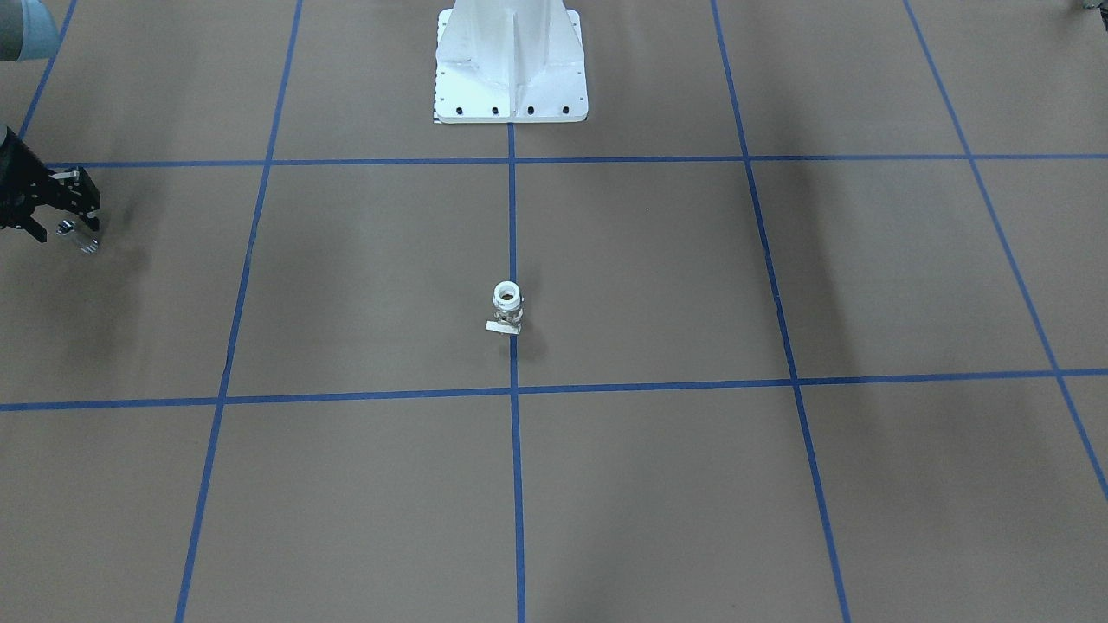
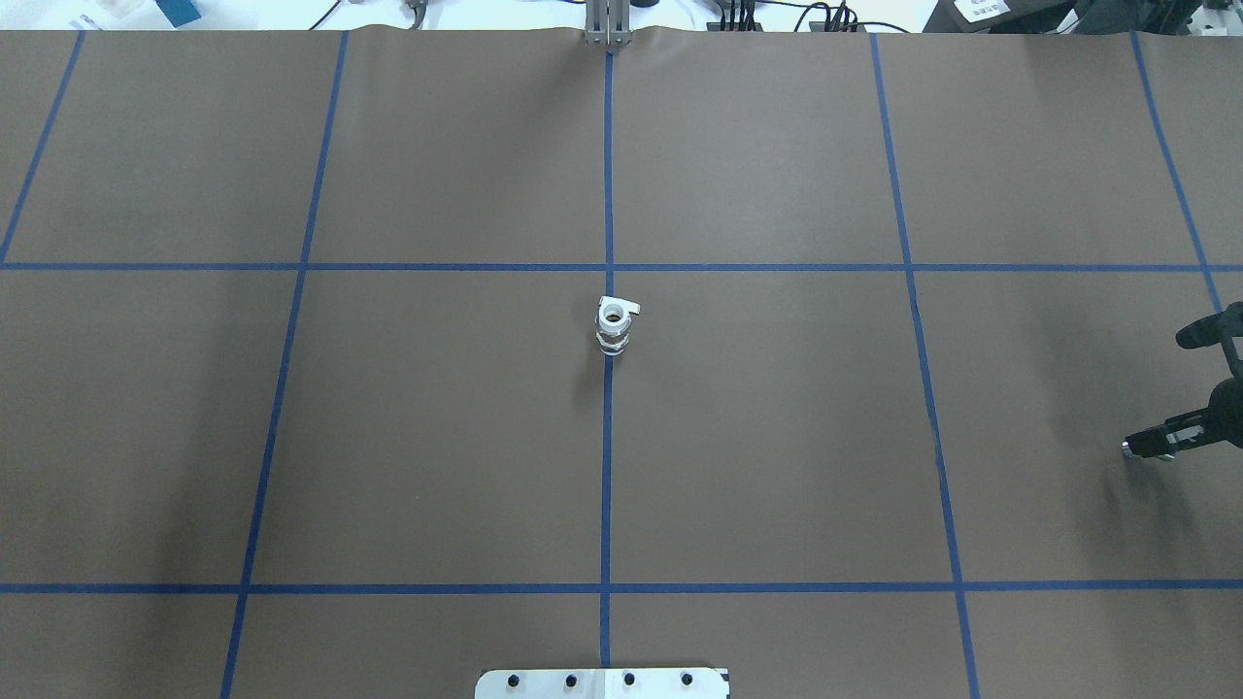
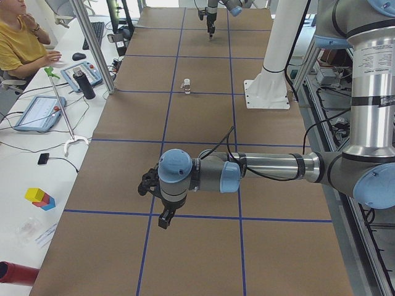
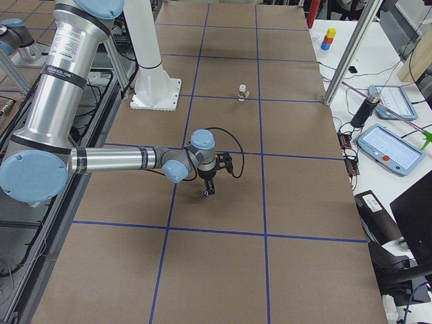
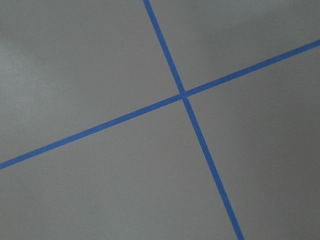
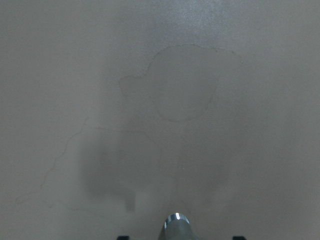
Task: Assemble PPR valve and pipe with both arms
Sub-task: 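Reach the right gripper down to the silver metal fitting and grasp it, then lift the fitting with the right gripper and carry it above the valve, then lower the fitting onto the valve top and press it down with the right gripper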
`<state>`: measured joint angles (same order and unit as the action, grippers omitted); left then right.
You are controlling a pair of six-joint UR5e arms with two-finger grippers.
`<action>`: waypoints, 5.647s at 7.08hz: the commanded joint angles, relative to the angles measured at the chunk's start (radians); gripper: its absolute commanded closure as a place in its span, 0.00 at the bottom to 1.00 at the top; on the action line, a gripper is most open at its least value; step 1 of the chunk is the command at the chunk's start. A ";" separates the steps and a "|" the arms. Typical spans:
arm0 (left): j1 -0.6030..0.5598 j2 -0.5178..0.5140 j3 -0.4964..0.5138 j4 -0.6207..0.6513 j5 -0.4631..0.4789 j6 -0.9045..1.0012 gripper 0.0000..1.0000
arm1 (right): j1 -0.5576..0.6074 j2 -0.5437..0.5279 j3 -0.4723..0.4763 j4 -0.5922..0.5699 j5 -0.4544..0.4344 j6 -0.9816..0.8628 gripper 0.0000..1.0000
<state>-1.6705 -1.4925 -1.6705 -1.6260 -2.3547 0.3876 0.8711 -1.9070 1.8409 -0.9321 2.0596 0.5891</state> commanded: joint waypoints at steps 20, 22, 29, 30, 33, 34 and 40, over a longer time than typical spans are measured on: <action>0.006 0.135 -0.123 -0.066 -0.026 -0.489 0.00 | -0.168 1.203 -0.116 -0.954 -0.019 0.567 1.00; 0.006 0.135 -0.124 -0.067 -0.026 -0.489 0.00 | -0.251 1.330 -0.285 -0.956 -0.117 0.658 1.00; 0.006 0.137 -0.126 -0.074 -0.026 -0.489 0.00 | -0.299 1.358 -0.379 -0.953 -0.236 0.681 1.00; 0.006 0.137 -0.127 -0.072 -0.026 -0.489 0.00 | -0.299 1.358 -0.379 -0.952 -0.236 0.681 1.00; 0.006 0.137 -0.129 -0.072 -0.026 -0.489 0.00 | -0.299 1.362 -0.379 -0.944 -0.236 0.681 1.00; 0.006 0.137 -0.129 -0.072 -0.026 -0.489 0.00 | -0.299 1.362 -0.379 -0.942 -0.236 0.680 1.00; 0.008 0.137 -0.129 -0.072 -0.026 -0.489 0.00 | -0.299 1.352 -0.382 -0.901 -0.236 0.669 1.00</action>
<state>-1.6629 -1.3560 -1.7994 -1.6981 -2.3807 -0.1013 0.5722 -0.5522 1.4592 -1.8364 1.8239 1.2592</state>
